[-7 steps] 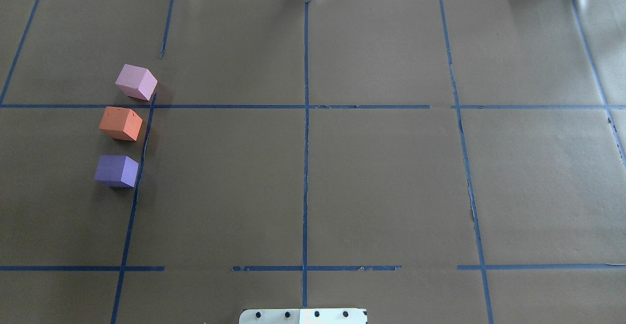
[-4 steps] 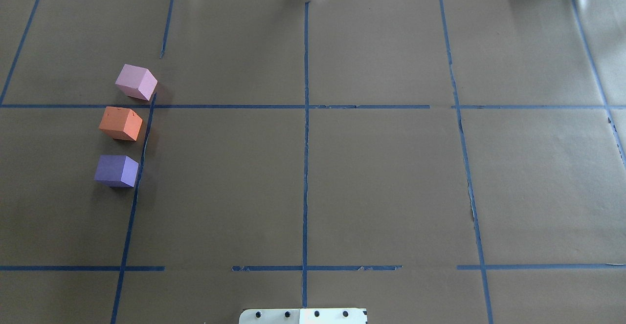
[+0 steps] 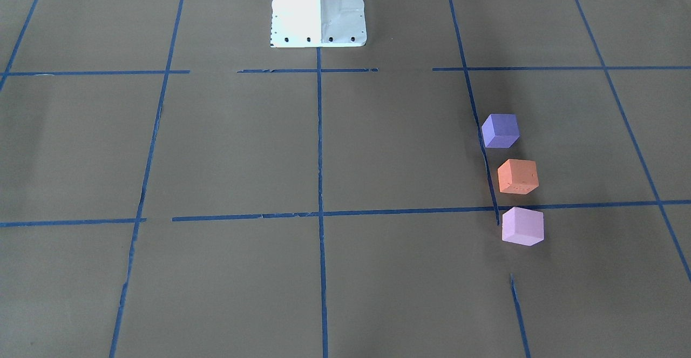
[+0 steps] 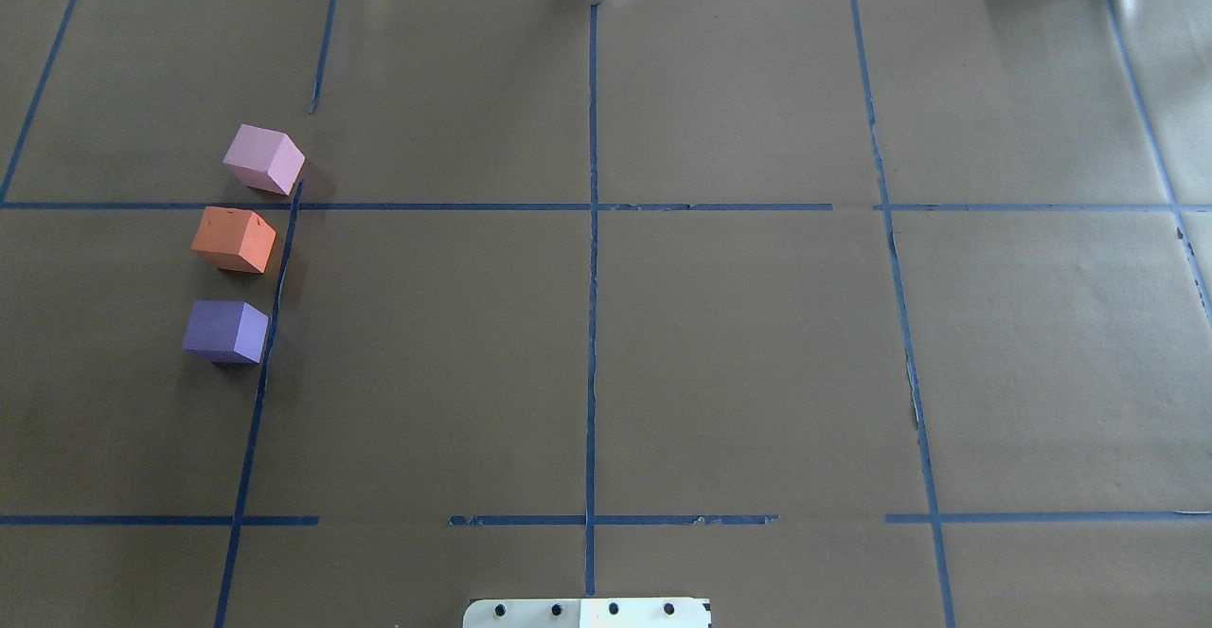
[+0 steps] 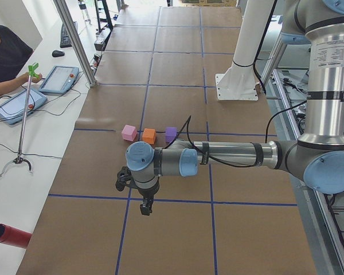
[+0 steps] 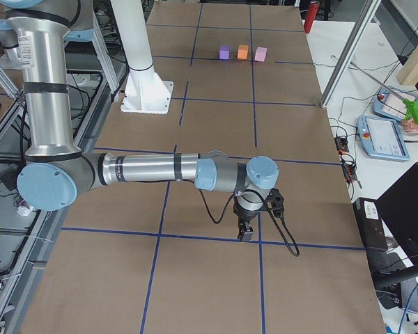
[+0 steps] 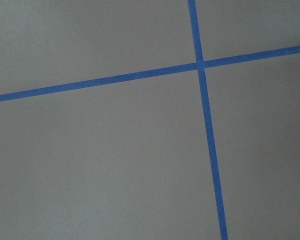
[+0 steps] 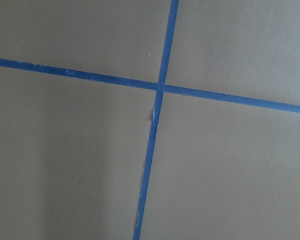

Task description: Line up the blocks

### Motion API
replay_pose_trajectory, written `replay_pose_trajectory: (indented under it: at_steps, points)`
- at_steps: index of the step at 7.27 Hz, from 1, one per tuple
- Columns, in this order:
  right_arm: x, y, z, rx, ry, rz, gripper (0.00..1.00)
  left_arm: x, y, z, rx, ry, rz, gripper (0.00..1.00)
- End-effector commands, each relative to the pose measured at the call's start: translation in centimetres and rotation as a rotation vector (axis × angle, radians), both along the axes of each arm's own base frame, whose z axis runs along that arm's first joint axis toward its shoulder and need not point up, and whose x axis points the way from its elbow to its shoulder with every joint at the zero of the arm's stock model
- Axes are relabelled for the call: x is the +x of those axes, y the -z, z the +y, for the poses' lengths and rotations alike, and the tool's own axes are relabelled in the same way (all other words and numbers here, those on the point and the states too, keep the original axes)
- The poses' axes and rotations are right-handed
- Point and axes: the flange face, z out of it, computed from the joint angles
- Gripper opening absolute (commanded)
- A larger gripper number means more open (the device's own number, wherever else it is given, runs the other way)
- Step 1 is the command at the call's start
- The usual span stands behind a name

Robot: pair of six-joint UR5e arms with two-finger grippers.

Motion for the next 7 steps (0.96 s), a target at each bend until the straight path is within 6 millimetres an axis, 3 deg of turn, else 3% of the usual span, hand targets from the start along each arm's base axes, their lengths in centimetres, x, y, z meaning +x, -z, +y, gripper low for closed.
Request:
replay_pose_trajectory:
  at_steps: [1, 7]
  points:
    - [0.0, -0.02, 0.0, 0.0, 0.0, 0.0, 1.0, -0.22, 1.08, -0.05, 0.022, 0.004, 0.0, 1.0]
    - [0.0, -0.02, 0.0, 0.0, 0.0, 0.0, 1.0, -0.28, 0.35, 0.79, 0.028, -0.019, 0.0, 1.0]
